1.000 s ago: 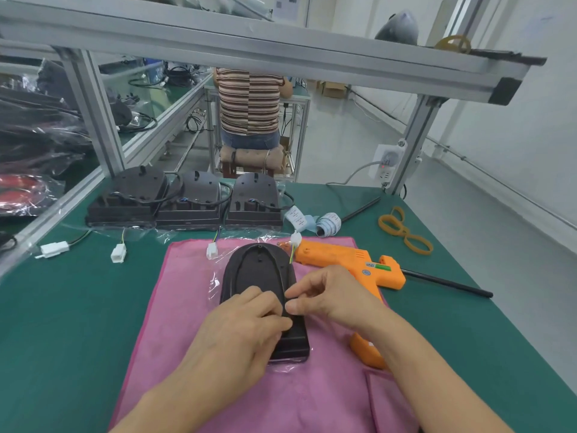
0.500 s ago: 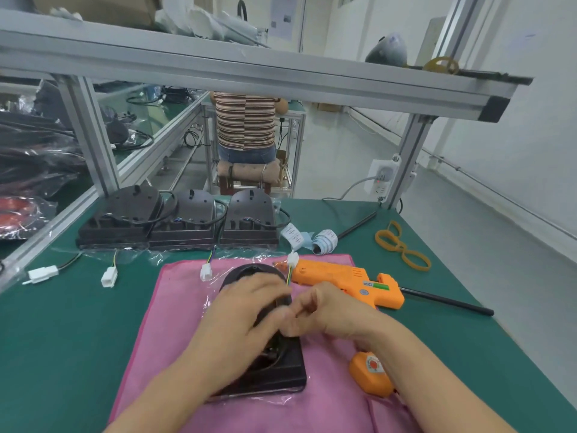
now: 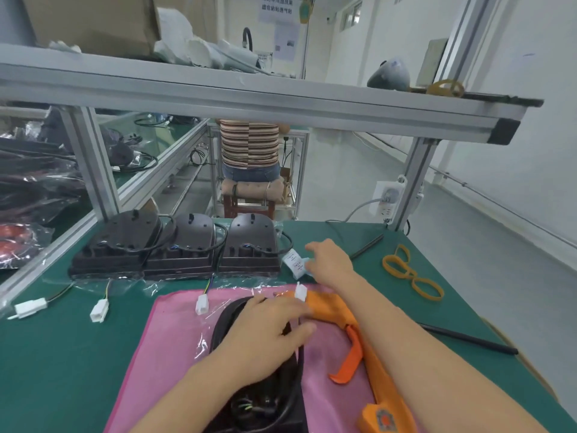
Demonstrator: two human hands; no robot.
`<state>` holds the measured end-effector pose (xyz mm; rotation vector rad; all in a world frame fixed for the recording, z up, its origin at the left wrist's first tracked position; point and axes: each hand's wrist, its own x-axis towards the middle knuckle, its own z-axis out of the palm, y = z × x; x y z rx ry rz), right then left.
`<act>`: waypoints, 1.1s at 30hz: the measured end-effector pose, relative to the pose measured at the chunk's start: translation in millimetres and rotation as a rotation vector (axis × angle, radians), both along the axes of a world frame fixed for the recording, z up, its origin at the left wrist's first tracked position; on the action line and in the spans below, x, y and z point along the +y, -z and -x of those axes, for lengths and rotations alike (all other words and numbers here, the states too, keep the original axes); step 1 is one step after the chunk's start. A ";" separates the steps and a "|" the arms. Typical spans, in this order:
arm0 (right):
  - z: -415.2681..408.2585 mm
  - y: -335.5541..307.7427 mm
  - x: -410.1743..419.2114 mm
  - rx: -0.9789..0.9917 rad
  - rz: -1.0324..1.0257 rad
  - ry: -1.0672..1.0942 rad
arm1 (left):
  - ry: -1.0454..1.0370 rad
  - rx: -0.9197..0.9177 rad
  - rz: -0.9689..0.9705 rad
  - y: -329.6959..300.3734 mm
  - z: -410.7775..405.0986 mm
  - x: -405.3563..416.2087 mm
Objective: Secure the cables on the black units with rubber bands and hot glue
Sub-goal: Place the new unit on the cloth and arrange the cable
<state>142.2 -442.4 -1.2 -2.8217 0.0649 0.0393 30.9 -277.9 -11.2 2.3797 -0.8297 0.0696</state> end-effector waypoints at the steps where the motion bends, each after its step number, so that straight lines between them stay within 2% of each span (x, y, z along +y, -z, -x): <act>1: -6.6 5.4 2.7 0.023 0.042 0.005 | -0.019 0.050 0.132 -6.1 -5.4 -1.6; 4: -14.9 11.4 9.0 0.021 0.047 0.015 | -0.168 0.128 0.351 -21.5 -27.8 -5.2; 8: -13.7 12.0 5.5 -0.015 -0.205 0.013 | -0.328 0.185 0.489 -26.4 -60.5 -6.7; 12: 4.0 5.4 -7.5 -0.085 -0.641 -0.011 | -0.375 0.146 0.392 -21.3 -86.1 -9.3; 15: 18.6 -0.7 -15.7 -0.093 -0.772 -0.078 | -0.301 0.159 0.298 -17.4 -98.0 -14.3; 20: 33.1 -5.2 -17.0 -0.103 -0.781 -0.150 | -0.185 0.207 0.350 -8.1 -102.9 -21.1; 25: 38.1 -1.3 -12.1 -0.184 -0.933 -0.033 | -0.217 0.166 0.497 -1.3 -101.1 -22.6; 28: 40.1 -0.5 -12.0 -0.255 -0.894 -0.022 | -0.222 0.196 0.544 -2.0 -97.5 -23.2; 33: 44.0 -5.1 -13.9 -0.463 -0.706 -0.103 | -0.262 0.099 0.293 -5.3 -98.9 -22.3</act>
